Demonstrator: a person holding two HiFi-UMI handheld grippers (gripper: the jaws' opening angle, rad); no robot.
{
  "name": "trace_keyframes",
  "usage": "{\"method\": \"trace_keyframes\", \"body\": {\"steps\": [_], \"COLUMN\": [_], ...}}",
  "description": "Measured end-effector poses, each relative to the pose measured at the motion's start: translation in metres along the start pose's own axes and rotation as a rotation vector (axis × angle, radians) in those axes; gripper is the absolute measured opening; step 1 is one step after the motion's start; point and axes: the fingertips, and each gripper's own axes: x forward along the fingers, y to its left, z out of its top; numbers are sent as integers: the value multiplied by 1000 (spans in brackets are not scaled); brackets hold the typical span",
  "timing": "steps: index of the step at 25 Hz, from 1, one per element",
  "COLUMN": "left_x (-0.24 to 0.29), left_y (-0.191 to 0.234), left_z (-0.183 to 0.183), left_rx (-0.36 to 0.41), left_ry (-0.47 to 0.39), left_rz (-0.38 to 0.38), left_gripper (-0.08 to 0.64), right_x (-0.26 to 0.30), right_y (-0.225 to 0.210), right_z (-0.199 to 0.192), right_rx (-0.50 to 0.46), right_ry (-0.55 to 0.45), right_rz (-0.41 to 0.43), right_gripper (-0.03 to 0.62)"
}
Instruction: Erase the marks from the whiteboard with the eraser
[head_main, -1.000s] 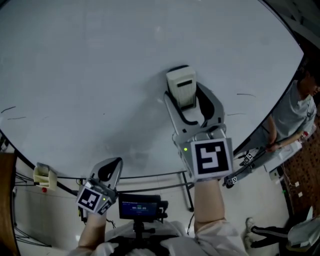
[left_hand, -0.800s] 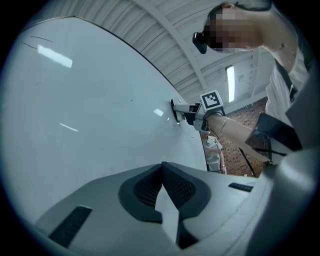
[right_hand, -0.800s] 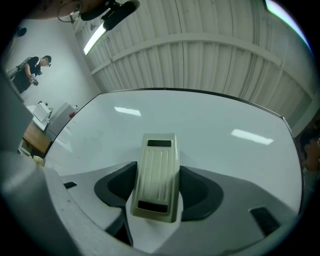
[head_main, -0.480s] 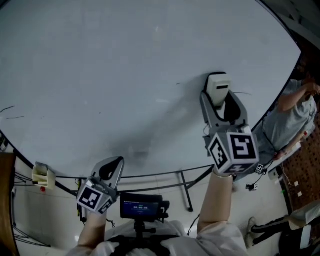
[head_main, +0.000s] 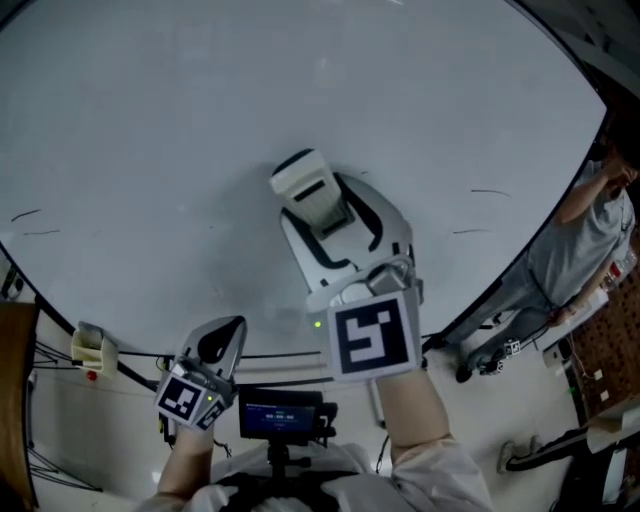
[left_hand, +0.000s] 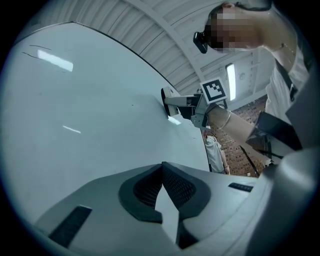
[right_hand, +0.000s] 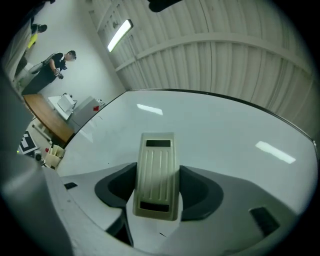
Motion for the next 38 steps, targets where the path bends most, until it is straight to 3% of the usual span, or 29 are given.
{"method": "trace_keyframes", "body": {"steps": [10,27,32,38], "left_x": [-3,-12,-28,-47], "left_y": [8,-1,-2,-7], "left_z": [1,0,2,3], "left_rx": [5,8,5,-7], "left_ry": [1,17,23,25], "left_rz": [20,11,13,-23], "left_gripper": [5,5,5,5], "right_x": [13,-63,-78,-99], "right_y": [-11,-151,-130,-56], "right_z": [2,-87,-75,-61], "right_rx": [71,337,347,341], "right_ry": [-57,61,25,-3], "right_rz": [-28,-332,-333,-236], "right_gripper": [262,262,261,261]}}
